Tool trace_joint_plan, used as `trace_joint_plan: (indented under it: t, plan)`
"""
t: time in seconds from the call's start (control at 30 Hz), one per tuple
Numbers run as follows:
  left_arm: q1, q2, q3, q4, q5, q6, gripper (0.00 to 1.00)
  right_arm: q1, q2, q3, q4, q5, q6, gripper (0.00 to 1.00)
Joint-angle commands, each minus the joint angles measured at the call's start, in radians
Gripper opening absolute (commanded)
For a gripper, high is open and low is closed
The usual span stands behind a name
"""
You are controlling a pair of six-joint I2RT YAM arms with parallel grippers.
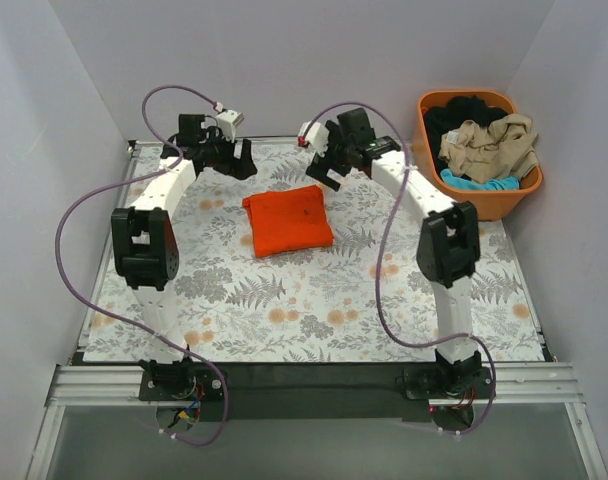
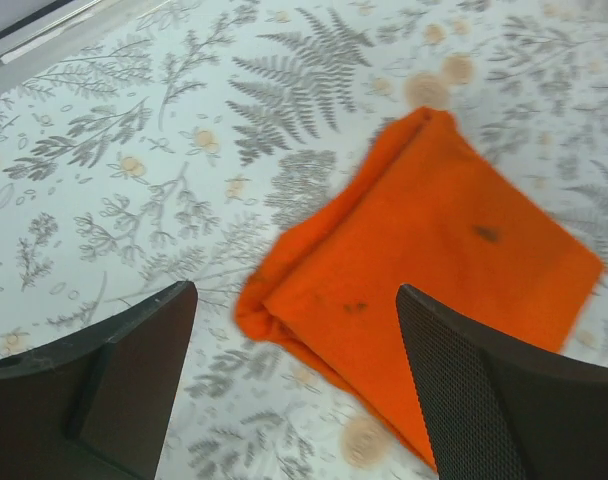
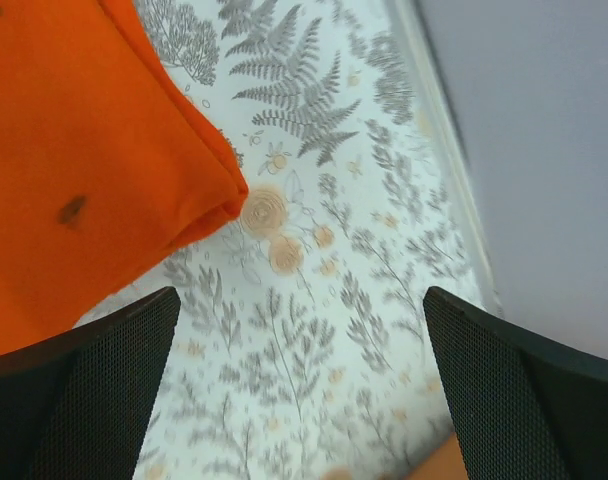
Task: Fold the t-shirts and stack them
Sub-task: Fold the tshirt, then neatly place the folded tshirt to the corner
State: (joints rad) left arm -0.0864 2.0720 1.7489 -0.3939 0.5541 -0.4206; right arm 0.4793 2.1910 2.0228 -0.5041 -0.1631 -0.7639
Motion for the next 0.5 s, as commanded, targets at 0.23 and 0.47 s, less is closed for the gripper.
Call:
trace_joint_plan:
  t: [0.23,0.47]
  plan:
    - [-0.245,-0.161,0.069,-0.419,-0.186,-0.154,0.74,-0.06,-0.467,-0.329,-0.047,-0.007,0.141,0.98]
    - [-0.335,-0.196,-0.063,-0.381,-0.421,-0.719,0.74,-0.1,-0.562,-0.47,-0.053,0.01,0.164,0.98]
